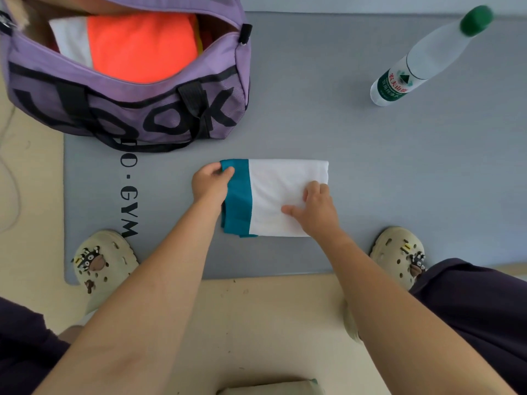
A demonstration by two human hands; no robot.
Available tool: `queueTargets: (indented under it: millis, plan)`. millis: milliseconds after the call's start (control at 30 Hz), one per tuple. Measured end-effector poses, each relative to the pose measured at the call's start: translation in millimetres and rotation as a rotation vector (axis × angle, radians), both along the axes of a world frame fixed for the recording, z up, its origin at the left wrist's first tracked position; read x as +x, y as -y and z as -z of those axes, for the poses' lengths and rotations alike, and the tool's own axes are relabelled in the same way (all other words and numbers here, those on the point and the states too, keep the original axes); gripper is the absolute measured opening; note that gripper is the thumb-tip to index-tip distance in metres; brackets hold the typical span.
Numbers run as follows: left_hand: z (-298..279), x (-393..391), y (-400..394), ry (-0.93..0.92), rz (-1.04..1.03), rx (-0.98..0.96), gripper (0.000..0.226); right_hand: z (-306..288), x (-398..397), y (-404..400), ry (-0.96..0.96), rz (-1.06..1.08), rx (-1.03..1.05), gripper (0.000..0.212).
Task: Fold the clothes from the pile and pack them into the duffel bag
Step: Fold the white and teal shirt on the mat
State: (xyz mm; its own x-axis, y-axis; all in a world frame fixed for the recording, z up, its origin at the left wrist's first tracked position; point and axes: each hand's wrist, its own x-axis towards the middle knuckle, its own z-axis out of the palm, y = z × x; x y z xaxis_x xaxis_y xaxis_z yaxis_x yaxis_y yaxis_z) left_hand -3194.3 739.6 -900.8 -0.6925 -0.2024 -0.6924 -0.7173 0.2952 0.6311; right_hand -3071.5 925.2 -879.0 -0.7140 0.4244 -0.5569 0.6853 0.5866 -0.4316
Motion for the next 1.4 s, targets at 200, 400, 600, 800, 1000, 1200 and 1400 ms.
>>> queueTargets:
  millis: [200,400,600,800,1000,1200,1400]
  plan:
    - [-11.6,32.8,9.5,-0.09,0.144,-0.352,0.046,-5.0,0.4,-10.6,-0.083,0.102,-0.067,0.042]
    - [-19.5,59.9,-26.2,0.067,0.259,-0.421,0.071,-7.8,12.7,-11.5,-0.067,0.441,0.133,0.061]
    - [-15.4,54.7,-25.6,0.205,0.181,-0.072,0.046,-3.9,5.5,-21.0,0.1,0.526,-0.153,0.042]
    - [-31.7,50.0,-12.2,0.311,0.145,0.219,0.045,-29.6,6.7,-26.9,-0.003,0.627,-0.556,0.031]
    - [-100.5,-0.3,19.7,0.165,0.118,0.486,0.038,-86.4,-33.4,-12.7,-0.151,0.559,-0.899,0.031]
    - [-210.3,-106.7,75.1,-0.154,0.236,0.453,0.032,-164.4,-135.2,28.8,-0.474,0.4,-0.991,0.044]
    - [-209.8,-154.6,138.8,-0.136,0.107,0.415,0.05,-178.2,-210.4,83.6,-0.289,0.282,-1.02,0.032]
